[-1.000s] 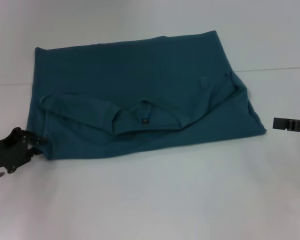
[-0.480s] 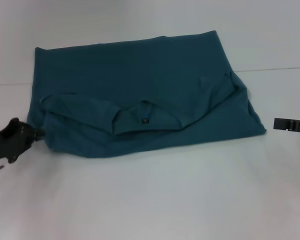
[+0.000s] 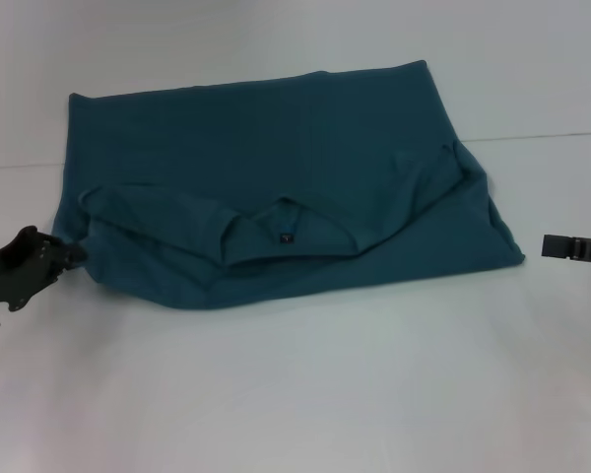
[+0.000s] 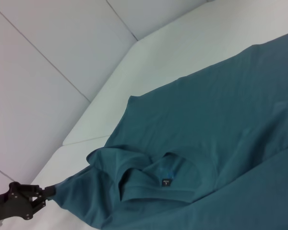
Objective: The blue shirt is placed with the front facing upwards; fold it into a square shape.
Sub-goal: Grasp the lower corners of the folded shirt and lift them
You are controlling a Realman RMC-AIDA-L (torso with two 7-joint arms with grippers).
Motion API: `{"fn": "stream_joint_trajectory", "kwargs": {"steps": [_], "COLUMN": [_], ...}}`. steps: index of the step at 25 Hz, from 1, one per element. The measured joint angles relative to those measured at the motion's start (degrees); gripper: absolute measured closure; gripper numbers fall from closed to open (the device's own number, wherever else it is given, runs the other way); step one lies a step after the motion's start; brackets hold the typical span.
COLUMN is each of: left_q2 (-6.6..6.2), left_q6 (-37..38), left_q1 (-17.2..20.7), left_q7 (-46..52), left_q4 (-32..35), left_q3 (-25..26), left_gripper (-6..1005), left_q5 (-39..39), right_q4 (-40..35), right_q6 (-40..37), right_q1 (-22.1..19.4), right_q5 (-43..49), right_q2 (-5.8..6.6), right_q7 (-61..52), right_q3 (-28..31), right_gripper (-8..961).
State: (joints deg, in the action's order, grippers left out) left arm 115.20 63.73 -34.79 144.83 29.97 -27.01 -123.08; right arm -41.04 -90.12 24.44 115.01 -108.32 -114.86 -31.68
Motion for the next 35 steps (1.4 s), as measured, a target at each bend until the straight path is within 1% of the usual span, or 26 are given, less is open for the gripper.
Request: {"fn": "stream_joint_trajectory", "kwargs": {"steps": [3, 6, 9, 11, 13, 18, 25, 29, 35], "left_q2": [-0.10, -0.22, -0.26, -0.26, -0.25, -0.19, -0.03, 0.10, 0.25], "left_q6": [0.0, 0.0, -0.3, -0.7, -1.2, -1.8, -1.9, -2.3, -2.9], "left_q1": [-0.6, -1.5, -2.0, -2.1, -2.1, -2.1, -2.2, -2.2, -2.4], "left_q7": [0.0, 0.0, 0.3, 0.3, 0.2, 0.0, 0.0, 0.0, -0.1], "left_q4": [0.1, 0.1, 0.1, 0.1, 0.1, 0.3, 0.5, 0.5, 0.5], "left_q3": [-0.2, -0.5, -1.6, -2.5, -3.0, -3.3, -3.3, -3.2, -3.2], "left_gripper": [950, 950, 950, 950, 951, 951, 950, 950, 951], "left_q5": [-0.6, -2.1, -3.0, -3.0, -3.0, -3.0, -3.0, -2.9, -3.0], "right_q4": [-0.1, -0.5, -0.5, -0.6, -0.6, 0.0, 6.9, 9.9, 12.4], "right_q6": [0.0, 1.0, 1.9, 2.1, 3.5, 11.2, 19.8, 23.1, 26.8], "right_q1": [0.0, 0.5, 2.7, 4.4, 6.5, 10.8, 17.1, 19.1, 20.1], "right_q5": [0.1, 1.2, 5.2, 8.1, 11.1, 16.7, 22.2, 22.4, 22.5], "right_q2": [0.52, 1.91, 3.55, 3.78, 3.68, 3.00, 3.35, 2.64, 1.29], "right_q7": [-2.1, -6.7, -13.0, -16.0, -19.1, -24.7, -26.1, -25.8, -25.6], "right_q3": [0.3, 0.3, -0.1, -0.2, -0.2, -0.2, -1.6, -3.7, -10.0], "right_gripper": [56, 57, 57, 57, 58, 58, 59, 59, 60]}}
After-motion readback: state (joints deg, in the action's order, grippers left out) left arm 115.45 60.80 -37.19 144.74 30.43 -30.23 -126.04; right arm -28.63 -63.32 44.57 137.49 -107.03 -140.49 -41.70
